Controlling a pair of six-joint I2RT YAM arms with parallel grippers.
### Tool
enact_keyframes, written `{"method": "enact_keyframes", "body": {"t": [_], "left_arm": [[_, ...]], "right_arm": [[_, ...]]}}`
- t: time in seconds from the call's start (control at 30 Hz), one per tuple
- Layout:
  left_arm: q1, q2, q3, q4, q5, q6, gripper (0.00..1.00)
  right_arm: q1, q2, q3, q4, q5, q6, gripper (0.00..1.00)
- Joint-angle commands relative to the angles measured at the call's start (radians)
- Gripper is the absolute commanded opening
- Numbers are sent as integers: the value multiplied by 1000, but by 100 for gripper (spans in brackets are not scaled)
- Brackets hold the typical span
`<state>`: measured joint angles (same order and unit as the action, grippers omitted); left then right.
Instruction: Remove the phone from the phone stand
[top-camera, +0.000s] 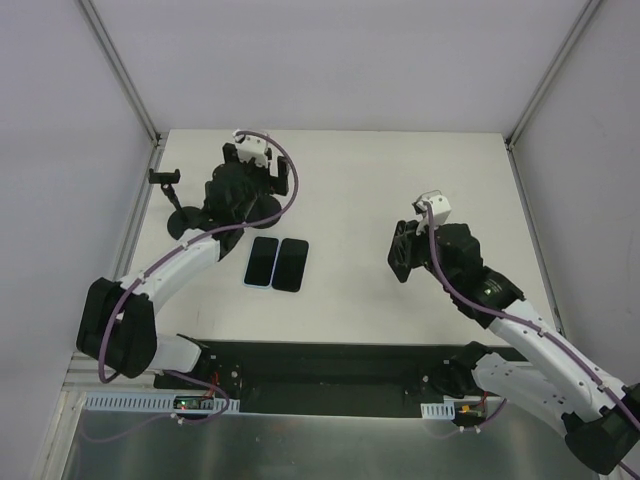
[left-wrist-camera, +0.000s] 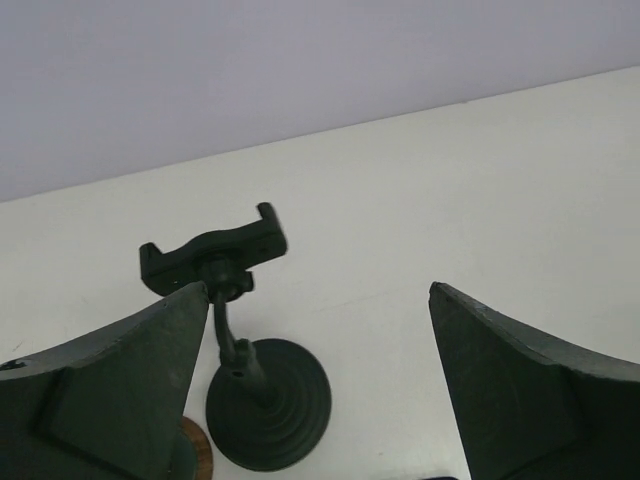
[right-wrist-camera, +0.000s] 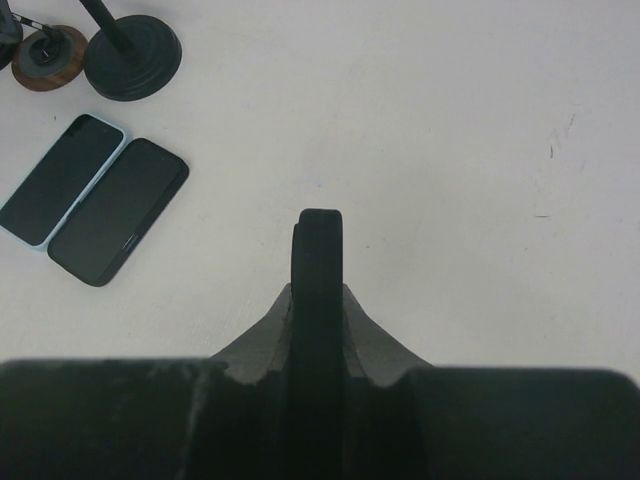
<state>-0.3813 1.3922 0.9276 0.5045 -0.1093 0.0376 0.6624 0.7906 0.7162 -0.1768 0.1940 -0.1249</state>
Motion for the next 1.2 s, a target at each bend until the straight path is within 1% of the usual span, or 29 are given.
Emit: {"method": "enact_keyframes", "body": {"t": [0.0,0.07,0.1,0.13,0.2,0.23,0.3,0.33,0.4,0.43,0.53,0.57,0.63,0.67,0.83,1.07,1.1,1.17], "left_arm": [[-117,-119,-45,-18,-67,53,93],[-169,-159,-73,-20,-102,70,97],[-218,-171,-84,-21,-105,68,98],[-243,-183,-107,-21,-110,58,99],[-295,-208,-125,-20,-131,54,99],[-345,-214,-137,-20,-142,53,99],[-401,-217,-148,-17,-159,50,99],[-454,-217,-150,-14,-161,54,99],[-505,-200,-148,5,-177,61,99],[-559,-193,-147,15,-185,65,99],[-632,-141,-139,80,-200,76,99],[-684,-103,-135,92,-205,87,99],[-729,-34,-99,112,-226,126,99],[-770,-10,-86,114,-228,133,99],[-853,125,2,118,-248,175,99],[-923,249,76,147,-339,242,98],[-927,261,86,161,-381,249,97],[-942,295,99,172,-414,286,96]], "right_arm": [[-3,28,94,7,30,82,1],[-4,41,106,-13,42,119,1],[-4,56,112,-19,56,123,1],[-4,65,118,-36,67,152,1],[-9,88,137,-52,91,208,1],[-10,96,140,-58,99,226,1],[-9,107,144,-59,122,290,1],[-9,110,146,-62,131,310,1],[-9,114,146,-64,157,375,1],[-12,114,144,-64,163,392,1],[-10,116,140,-70,185,439,1],[-12,113,138,-72,188,447,1],[-11,102,129,-69,196,478,1],[-14,96,126,-67,196,488,1],[-12,70,109,-64,183,530,1],[-12,22,77,-50,177,565,1],[-12,21,71,-50,173,570,1],[-12,10,63,-50,173,580,1]]}}
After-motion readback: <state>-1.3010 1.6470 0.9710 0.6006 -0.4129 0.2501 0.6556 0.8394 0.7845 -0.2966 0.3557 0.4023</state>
